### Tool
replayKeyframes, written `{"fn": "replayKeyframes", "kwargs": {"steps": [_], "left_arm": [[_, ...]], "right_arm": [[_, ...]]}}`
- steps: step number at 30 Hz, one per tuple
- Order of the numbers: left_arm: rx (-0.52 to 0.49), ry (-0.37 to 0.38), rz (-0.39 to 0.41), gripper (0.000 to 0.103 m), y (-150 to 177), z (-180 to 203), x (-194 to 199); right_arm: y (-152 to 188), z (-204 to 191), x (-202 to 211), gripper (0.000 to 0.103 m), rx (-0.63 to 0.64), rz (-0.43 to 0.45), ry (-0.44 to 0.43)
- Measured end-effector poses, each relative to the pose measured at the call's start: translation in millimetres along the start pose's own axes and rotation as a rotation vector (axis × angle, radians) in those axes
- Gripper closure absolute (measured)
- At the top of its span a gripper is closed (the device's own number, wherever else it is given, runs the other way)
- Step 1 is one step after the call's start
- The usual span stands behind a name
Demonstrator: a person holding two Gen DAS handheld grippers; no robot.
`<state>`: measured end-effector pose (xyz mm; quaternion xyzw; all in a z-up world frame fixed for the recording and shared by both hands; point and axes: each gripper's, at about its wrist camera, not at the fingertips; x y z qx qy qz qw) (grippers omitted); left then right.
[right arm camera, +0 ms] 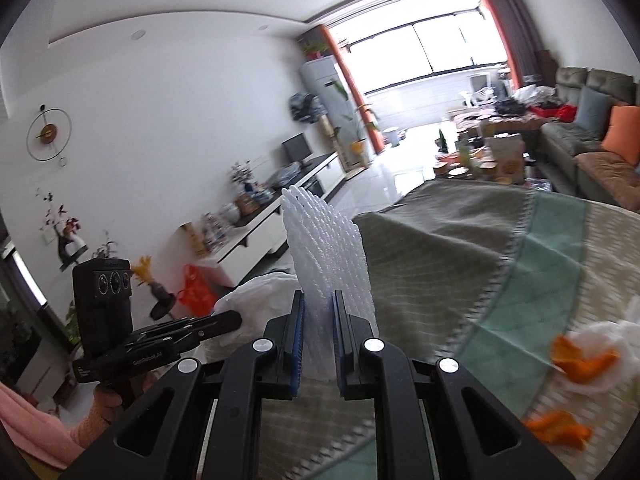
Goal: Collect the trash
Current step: 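Carry the tissue and foam sleeve toward the teal trash bin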
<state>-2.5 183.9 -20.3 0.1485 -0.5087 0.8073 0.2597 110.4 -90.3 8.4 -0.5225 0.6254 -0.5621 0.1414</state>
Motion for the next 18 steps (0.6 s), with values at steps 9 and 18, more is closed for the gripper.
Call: {"fn": "replayKeyframes", "kwargs": {"steps": [9,18], "left_arm": [[0.077,-0.124,0.070,0.094,-10,-47,29],[0.150,-0.212,0.093,0.094,-13,-85,43]], "right_arm": [[-14,-22,-55,0.090,0.023,-0.059,-0.127],[-25,-42,-95,0.090,0.051,-0.096,-0.203]]}}
Point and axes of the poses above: each gripper's, at about its wrist camera, not at the fingertips, and x roughly against the way its jaws point, z to its right, y to its underside, and after that the axes turned 7 degrees about x, right-handed
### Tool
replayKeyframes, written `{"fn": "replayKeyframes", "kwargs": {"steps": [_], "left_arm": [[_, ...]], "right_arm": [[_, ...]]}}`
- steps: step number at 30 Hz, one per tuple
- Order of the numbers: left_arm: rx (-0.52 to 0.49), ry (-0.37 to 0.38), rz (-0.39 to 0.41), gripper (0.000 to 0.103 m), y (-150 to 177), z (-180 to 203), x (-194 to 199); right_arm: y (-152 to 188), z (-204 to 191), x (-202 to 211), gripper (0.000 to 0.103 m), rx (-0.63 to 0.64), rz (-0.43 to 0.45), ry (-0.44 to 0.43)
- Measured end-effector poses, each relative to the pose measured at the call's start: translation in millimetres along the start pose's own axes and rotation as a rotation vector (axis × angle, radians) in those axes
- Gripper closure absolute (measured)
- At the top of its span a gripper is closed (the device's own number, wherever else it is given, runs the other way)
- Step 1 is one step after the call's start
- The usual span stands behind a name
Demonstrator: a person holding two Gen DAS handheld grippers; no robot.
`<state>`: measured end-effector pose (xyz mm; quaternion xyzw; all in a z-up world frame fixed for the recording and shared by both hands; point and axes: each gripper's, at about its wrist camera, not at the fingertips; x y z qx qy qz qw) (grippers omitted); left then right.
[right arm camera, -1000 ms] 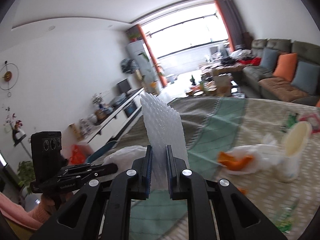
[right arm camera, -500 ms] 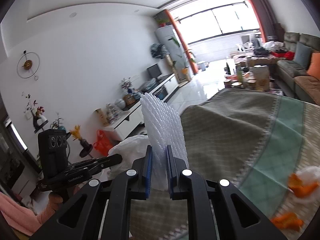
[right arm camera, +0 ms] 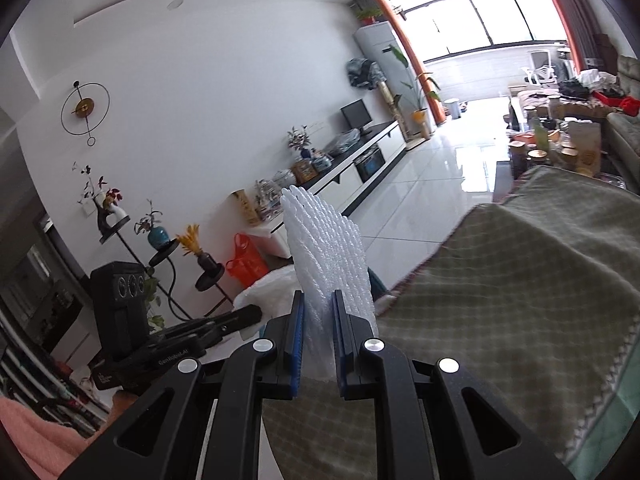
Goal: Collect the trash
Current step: 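Carry the tissue and foam sleeve toward the teal trash bin, then open the left tool and right tool to drop both items into the bin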
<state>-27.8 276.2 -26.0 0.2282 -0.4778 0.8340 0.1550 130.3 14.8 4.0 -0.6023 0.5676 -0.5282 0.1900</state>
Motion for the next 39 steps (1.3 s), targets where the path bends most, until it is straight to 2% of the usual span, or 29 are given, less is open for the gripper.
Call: {"fn": "replayKeyframes", "kwargs": {"steps": [8,19,23,28,32,34,35,37,39], "left_arm": [[0.047,-0.063,-0.005,0.094,-2,-22,-6],[0.113,-0.153,-0.052,0.094,3,-57,-26],[0.120,-0.169,-0.072,0.094,5,-61,-33],[0.130,-0.181,-0.094,0.093,6,-62,-42],[0.137,-0.184,-0.108,0.093,7,-63,-50],[0.154,-0.183,-0.120,0.083,7,-65,-54],[0.161,-0.182,-0.125,0.077,7,-66,-56],[0.164,-0.183,-0.128,0.076,9,-67,-57],[0.180,-0.174,-0.131,0.070,11,-68,-58]], "right_arm": [[-10,-9,-36,0.090,0.002,-0.023,-0.027],[-16,-13,-89,0.090,0.004,-0.077,-0.044],[-13,-13,-110,0.090,-0.003,-0.133,-0.041],[-5,-7,-136,0.088,-0.018,-0.252,-0.005],[1,2,-145,0.084,-0.056,-0.306,0.016],[0,2,-144,0.081,-0.060,-0.305,0.024],[1,1,-143,0.075,-0.057,-0.306,0.027],[2,1,-142,0.072,-0.057,-0.309,0.034],[2,2,-140,0.069,-0.063,-0.303,0.040]]}}
Point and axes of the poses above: each gripper's, at about its wrist camera, not at the fingertips, and x roughly against the way its jaws point, z to its right, y to its underside, and after that the axes turned 7 degrees about x, right-handed
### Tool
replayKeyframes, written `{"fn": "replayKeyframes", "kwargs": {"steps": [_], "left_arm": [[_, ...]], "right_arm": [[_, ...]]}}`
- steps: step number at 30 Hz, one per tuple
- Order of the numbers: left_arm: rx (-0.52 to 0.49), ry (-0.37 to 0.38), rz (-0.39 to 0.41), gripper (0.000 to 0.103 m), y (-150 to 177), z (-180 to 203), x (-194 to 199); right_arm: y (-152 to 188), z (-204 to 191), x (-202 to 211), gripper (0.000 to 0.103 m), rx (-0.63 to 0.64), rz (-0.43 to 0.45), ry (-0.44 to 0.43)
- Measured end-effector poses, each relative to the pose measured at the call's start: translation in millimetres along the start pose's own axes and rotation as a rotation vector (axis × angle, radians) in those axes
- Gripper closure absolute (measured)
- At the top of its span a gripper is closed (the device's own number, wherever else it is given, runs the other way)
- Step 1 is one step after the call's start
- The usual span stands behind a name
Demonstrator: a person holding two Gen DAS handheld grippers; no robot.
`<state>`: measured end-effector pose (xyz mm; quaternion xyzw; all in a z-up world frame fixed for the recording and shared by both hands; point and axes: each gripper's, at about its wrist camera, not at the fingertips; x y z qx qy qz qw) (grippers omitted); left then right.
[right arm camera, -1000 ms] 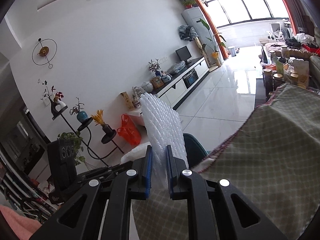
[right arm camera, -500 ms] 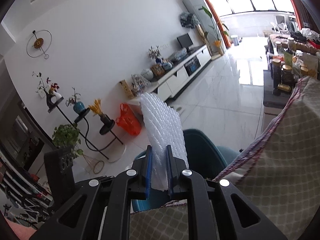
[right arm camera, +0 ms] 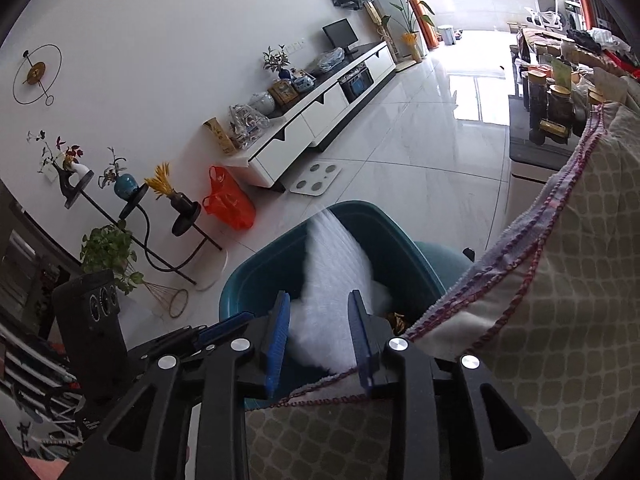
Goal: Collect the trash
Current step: 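Open the left tool and right tool to drop both items into the bin, then move both tools back over the bed toward the orange peel and plastic bag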
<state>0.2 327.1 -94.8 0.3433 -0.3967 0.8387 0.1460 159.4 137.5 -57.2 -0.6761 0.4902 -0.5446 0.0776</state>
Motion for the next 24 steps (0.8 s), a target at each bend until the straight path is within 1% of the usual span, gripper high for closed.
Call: {"fn": "replayKeyframes", "kwargs": {"steps": [6,11,15,17,20,24], "left_arm": [[-0.004,0.016,0.023,0.069,-1,0,5],[-0.051,0.055,0.083,0.067,1,15,26],[-0.115,0.101,0.116,0.064,6,37,39],[-0.155,0.136,0.122,0.064,11,51,44],[-0.216,0.197,0.122,0.062,21,76,48],[-0.290,0.283,0.096,0.061,39,113,48]], "right_arm": [[4,4,9,0.067,-0.011,0.020,0.003],[13,1,29,0.067,0.009,0.051,-0.001],[23,-3,56,0.067,0.038,0.094,0.006],[30,-5,71,0.066,0.051,0.118,0.024],[43,-7,100,0.062,0.070,0.164,0.052],[63,0,133,0.061,0.056,0.208,0.098]]}}
Point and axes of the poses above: each gripper's, at about its wrist camera, not at the fingertips, and x roughly against the way its jaws point, z to its right, y to its underside, and after that the axes turned 7 degrees about x, right-handed
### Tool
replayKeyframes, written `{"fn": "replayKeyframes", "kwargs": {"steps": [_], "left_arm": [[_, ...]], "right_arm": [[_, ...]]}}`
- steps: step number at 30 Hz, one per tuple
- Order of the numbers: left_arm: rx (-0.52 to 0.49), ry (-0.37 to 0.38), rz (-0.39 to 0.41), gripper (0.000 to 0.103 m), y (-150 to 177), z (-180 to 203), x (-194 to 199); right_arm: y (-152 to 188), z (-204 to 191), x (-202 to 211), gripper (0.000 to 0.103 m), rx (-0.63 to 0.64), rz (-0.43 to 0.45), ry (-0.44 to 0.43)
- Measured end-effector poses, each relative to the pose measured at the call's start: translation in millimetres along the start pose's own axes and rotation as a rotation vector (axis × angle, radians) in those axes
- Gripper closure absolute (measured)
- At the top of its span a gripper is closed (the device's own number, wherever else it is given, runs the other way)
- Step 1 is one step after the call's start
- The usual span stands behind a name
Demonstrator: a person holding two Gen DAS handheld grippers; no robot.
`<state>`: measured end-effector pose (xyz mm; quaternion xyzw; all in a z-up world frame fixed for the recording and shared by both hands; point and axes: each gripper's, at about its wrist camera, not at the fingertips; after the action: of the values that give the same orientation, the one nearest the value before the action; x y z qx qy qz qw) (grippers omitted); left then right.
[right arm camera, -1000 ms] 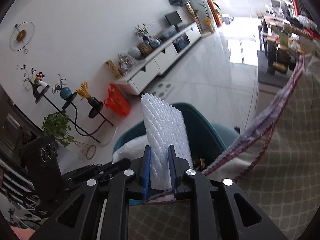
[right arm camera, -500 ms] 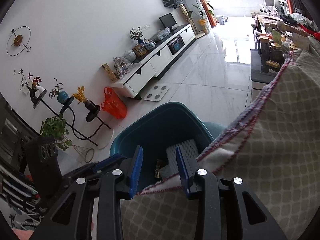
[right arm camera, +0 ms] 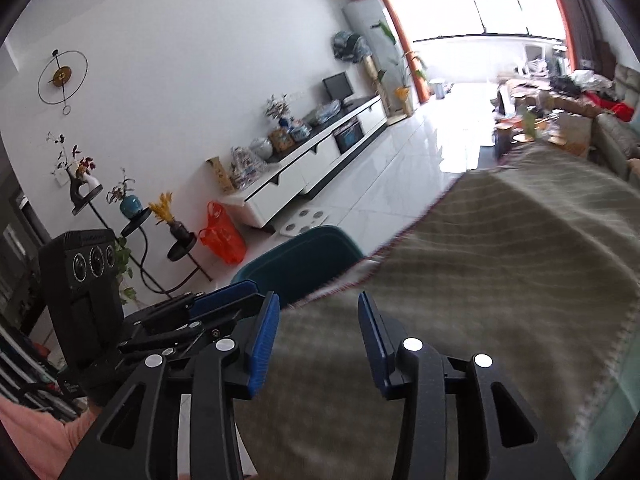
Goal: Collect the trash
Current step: 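Move both tools back over the bed toward the orange peel and plastic bag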
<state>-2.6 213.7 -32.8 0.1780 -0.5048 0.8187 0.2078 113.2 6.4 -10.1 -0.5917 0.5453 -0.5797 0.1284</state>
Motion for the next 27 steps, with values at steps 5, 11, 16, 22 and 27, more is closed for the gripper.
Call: {"fn": "replayKeyframes", "kwargs": {"steps": [5,11,16,22,27], "left_arm": [[-0.061,0.114,-0.068,0.061,15,47,-23],[-0.167,0.225,-0.154,0.061,37,105,-51],[-0.244,0.296,-0.220,0.061,52,145,-73],[-0.298,0.341,-0.278,0.061,61,178,-96],[-0.338,0.364,-0.320,0.061,73,198,-99]], "right_arm": [[22,18,45,0.061,-0.043,0.048,0.082],[54,43,106,0.061,-0.105,0.109,0.222],[83,63,155,0.059,-0.177,0.161,0.352],[115,87,203,0.059,-0.281,0.210,0.471],[137,103,231,0.056,-0.345,0.231,0.545]]}}
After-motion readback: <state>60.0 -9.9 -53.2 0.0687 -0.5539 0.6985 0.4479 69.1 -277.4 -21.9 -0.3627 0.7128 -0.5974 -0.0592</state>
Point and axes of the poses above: each gripper's, at about its wrist camera, not at the fingertips, and x roughly against the way its jaws point, z to its right, y to its underside, and after that the axes turned 7 degrees about x, right-handed
